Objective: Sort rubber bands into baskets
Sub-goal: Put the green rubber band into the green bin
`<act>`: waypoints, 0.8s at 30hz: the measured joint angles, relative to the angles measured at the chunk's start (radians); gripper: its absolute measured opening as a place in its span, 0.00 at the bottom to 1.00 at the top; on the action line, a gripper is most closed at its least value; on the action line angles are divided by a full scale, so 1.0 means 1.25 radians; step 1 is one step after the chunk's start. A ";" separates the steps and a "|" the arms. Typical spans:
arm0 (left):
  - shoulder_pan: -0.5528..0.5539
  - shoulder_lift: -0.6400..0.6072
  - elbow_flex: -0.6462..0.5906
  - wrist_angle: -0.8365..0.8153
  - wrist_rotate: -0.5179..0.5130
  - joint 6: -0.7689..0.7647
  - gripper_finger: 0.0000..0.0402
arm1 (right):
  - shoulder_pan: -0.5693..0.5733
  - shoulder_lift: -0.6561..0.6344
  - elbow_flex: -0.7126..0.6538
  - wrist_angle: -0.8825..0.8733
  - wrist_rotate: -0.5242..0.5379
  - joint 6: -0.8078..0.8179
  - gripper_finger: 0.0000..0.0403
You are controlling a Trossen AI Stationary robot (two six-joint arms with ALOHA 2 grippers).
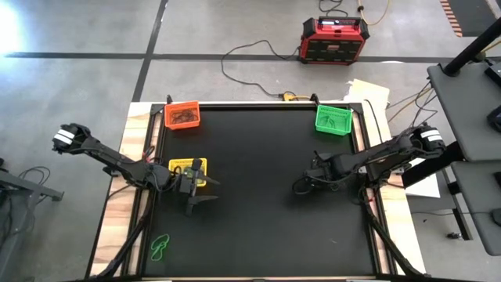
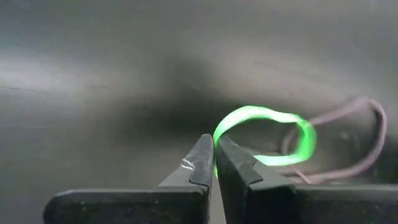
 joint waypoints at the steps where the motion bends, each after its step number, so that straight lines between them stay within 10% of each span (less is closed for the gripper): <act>1: 0.000 0.000 0.000 0.000 0.000 0.000 0.50 | -0.008 -0.002 0.019 -0.009 0.009 -0.021 0.02; 16: 0.000 0.000 0.000 0.001 0.000 0.005 0.50 | -0.410 -0.021 0.223 -0.021 0.174 -0.497 0.02; 24: 0.000 0.000 0.000 0.000 0.000 0.006 0.50 | -0.643 0.003 0.256 -0.002 0.128 -0.628 0.02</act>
